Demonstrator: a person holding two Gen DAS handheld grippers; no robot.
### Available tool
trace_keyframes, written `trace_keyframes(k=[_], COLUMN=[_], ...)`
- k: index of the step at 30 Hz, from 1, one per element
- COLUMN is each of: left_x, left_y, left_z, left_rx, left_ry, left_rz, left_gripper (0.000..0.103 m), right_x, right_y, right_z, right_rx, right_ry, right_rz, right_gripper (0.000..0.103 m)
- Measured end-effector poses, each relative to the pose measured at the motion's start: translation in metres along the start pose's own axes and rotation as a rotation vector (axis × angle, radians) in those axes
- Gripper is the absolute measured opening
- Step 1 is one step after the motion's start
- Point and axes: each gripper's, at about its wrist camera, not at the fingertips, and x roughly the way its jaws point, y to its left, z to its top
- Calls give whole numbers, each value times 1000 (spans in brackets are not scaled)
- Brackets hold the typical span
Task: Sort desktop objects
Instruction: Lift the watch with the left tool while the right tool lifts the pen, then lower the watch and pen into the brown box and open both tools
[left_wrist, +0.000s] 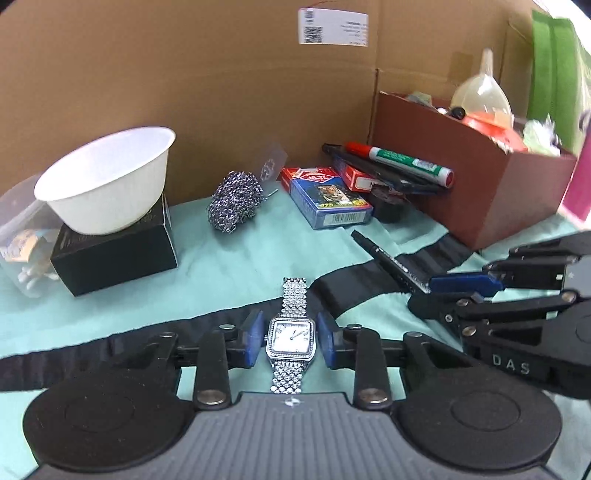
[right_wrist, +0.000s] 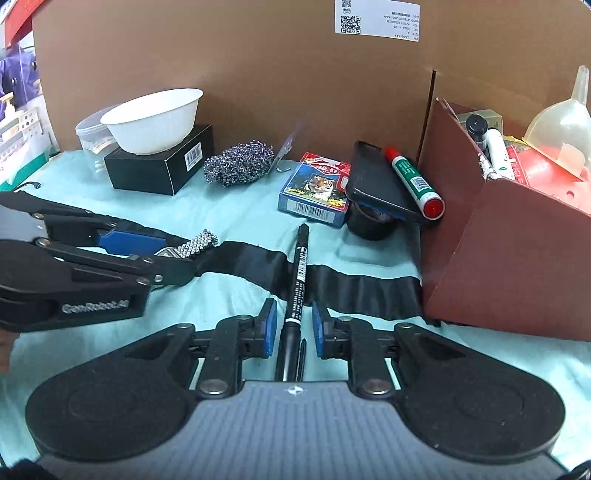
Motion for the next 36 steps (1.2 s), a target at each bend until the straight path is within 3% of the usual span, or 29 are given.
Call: trace_keyframes(k=[2,7,11,22,29,36], left_x=[-5,-26,-48,-78,-96,-100], left_y=[0,-4,-11,-37,-63,-96], left_z=[-1,-8,-4,17,57,113], left_rx=[-24,-64,-73,-51,5,57], left_ry=[10,-21,-68,-128,-208,-289], left_rz=[-17,-40,-83,-166,-240,-296], left_gripper=[31,31,31,31,31,31], right_x=[-2,-20,-40,-97,-136,-162], right_y=[0,-3,-7,-23,-49,-77], right_z=[-2,-16,-31,-34,-25,-9], right_rx=[6,45,99,131,161,164], right_ry=[-3,-5,-26,-176,-298,-389], right_rz=[-3,3,64,59,58,-11], right_gripper=[9,8,8,8,8,8])
